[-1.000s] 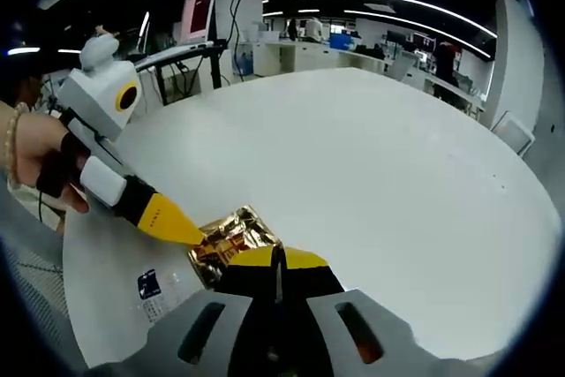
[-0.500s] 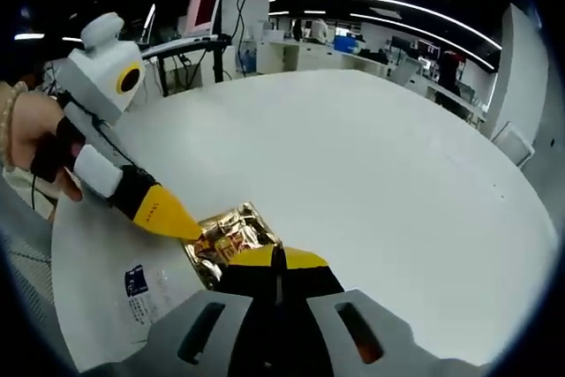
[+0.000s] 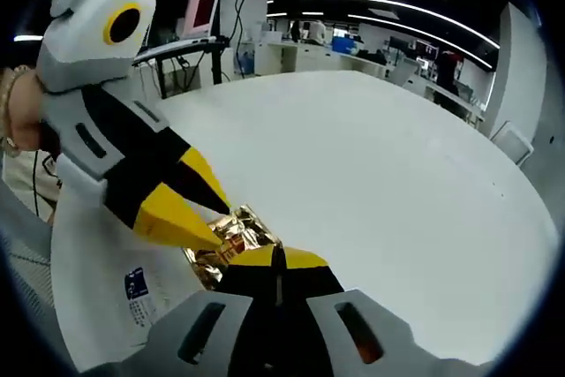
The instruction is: Arrange the skincare products in the storage area until every visible bottle or jar stands upright without overlapping.
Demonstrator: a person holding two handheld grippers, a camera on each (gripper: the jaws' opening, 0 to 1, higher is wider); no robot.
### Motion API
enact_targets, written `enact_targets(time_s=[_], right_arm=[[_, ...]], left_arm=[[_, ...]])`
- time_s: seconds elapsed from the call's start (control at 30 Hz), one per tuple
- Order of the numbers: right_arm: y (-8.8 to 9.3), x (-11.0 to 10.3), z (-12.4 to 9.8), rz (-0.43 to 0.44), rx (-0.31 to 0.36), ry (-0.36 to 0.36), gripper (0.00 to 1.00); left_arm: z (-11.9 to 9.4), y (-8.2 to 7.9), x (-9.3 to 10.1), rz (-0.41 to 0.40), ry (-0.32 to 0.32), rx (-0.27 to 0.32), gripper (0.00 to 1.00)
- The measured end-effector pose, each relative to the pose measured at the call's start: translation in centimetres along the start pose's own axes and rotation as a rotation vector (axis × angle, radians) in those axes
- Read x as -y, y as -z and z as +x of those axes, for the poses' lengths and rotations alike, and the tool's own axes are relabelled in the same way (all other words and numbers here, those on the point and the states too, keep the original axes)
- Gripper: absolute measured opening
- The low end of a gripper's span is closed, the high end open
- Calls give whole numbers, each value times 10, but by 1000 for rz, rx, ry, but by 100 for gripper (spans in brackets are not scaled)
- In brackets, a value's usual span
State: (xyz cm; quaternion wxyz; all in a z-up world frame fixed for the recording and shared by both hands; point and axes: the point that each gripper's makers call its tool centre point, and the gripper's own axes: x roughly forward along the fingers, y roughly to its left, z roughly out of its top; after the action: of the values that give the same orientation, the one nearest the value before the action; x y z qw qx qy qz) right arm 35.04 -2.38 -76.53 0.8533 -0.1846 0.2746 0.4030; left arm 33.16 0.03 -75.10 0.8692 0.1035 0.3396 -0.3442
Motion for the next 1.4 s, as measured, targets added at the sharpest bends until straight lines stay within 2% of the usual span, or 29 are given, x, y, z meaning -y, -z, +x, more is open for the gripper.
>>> enact_targets(time_s=[0.13,0.2,0.33,0.57,0.77,1.17,1.4], right_arm=[[1,0,1,-4,-3,-3,1],[1,1,1,-1,-4,-4,1],[1,1,0,19,-7,-6,2],[-2,9,-8,5,2,33,8],[-11,14,-16,12,35,52,9],[1,12,-28,43,34,67,10],[2,13,-34,55,43,66,11]], left_arm=[[12,5,5,96,-17,-48,22],[13,3,2,99,-31,-27,23],[13,5,1,134,-22,-33,24],[14,5,0,145,-15,-29,24],[14,6,0,154,-10,-31,24],[13,7,1,191,22,-43,25],[13,9,-3,153,11,-68,33]])
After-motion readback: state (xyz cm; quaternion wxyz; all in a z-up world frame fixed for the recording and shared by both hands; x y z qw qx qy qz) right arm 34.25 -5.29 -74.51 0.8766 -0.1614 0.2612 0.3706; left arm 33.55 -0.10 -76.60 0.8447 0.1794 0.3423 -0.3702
